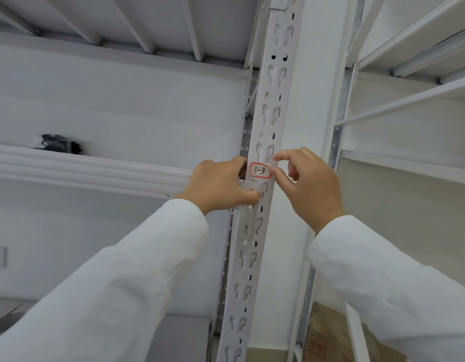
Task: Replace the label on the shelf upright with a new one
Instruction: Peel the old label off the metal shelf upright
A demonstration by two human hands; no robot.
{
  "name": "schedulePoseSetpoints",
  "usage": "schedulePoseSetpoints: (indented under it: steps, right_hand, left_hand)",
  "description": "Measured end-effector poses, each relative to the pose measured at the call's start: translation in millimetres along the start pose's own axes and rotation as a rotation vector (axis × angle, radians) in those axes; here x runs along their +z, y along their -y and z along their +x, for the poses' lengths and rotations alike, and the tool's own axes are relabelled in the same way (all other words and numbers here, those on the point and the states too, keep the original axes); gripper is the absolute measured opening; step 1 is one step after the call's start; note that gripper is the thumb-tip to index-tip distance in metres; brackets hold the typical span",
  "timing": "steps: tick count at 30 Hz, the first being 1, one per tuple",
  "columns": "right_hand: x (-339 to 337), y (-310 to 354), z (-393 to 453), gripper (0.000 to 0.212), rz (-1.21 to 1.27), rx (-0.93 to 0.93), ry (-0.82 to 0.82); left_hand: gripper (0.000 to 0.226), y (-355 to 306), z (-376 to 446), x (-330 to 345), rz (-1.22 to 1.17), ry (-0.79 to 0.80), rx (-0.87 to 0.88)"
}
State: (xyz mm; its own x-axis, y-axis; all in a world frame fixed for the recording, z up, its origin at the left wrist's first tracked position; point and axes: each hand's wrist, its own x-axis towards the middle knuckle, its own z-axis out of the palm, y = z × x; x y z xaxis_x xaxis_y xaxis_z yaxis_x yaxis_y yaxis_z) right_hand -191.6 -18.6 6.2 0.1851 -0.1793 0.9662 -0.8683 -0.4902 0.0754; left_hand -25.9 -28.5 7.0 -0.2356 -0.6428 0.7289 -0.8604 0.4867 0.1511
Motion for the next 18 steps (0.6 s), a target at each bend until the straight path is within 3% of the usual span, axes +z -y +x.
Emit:
schedulePoseSetpoints:
  steps: [11,18]
  right_hand:
    - [-1.9,4.7,4.3,0.010,-0.009,0.123,0.162]
    - [-2.9,8.7,9.1,0.011,-0.069,0.108,0.247]
  left_hand:
    - [0.032,-1.2,0.3,-1.1,0.016,-0.015,0.007]
    - [0.032,-2.4,-0.6,-1.9,0.020,-0.009,0.003]
